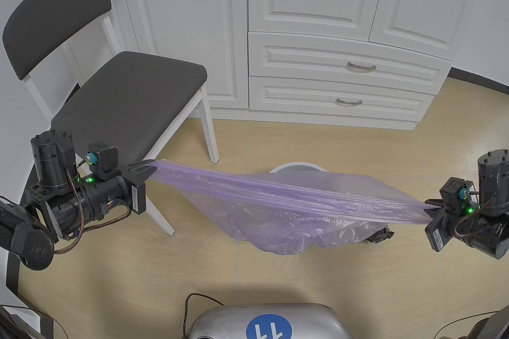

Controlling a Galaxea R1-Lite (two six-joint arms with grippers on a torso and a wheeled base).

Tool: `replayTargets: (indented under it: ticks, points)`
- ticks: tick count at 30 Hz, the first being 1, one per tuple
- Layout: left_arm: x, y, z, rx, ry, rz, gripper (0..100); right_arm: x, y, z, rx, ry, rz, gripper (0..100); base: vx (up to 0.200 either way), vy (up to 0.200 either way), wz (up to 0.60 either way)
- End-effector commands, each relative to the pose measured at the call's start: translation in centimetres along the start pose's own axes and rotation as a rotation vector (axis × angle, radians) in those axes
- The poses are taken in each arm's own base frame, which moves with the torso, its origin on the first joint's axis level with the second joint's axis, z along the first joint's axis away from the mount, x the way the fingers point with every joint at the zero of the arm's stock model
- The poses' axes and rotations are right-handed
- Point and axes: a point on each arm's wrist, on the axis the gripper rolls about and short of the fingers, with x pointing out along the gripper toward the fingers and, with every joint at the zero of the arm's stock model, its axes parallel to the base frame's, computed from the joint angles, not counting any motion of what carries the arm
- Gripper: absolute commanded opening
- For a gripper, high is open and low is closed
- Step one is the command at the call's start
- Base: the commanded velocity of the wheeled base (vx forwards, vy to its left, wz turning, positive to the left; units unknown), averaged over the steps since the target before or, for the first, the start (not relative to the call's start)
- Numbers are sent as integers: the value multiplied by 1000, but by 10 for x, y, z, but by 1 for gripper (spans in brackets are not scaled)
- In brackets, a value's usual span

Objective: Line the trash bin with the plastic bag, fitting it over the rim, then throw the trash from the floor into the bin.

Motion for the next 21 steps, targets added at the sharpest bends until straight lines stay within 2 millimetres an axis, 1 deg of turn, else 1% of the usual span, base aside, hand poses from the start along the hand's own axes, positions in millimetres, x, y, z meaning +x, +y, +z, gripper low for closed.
replayTargets:
  ticks: [1, 6, 11, 15, 16, 17, 21]
  points:
    - [-4, -6, 6, 9, -25, -17, 0, -3, -1, 1, 6, -19, -3, 0, 0, 0, 0]
    - [-3, -31, 10, 32, -49, -107, 0, -3, 3, 5, 28, -93, -6, 0, 0, 0, 0]
    - [6, -51, 10, 44, -65, -162, 0, 3, 8, 8, 50, -148, -3, 0, 0, 0, 0]
    - [24, -70, 9, 49, -105, -191, 0, 19, 17, 13, 58, -176, 28, 0, 0, 0, 0]
    - [24, -70, 9, 49, -105, -191, 0, 19, 17, 13, 58, -176, 28, 0, 0, 0, 0]
    - [32, -79, 6, 43, -135, -203, 0, 27, 21, 16, 73, -205, 37, 0, 0, 0, 0]
    - [45, -104, 5, -30, -232, -246, 0, 38, 41, 28, 132, -317, 93, 0, 0, 0, 0]
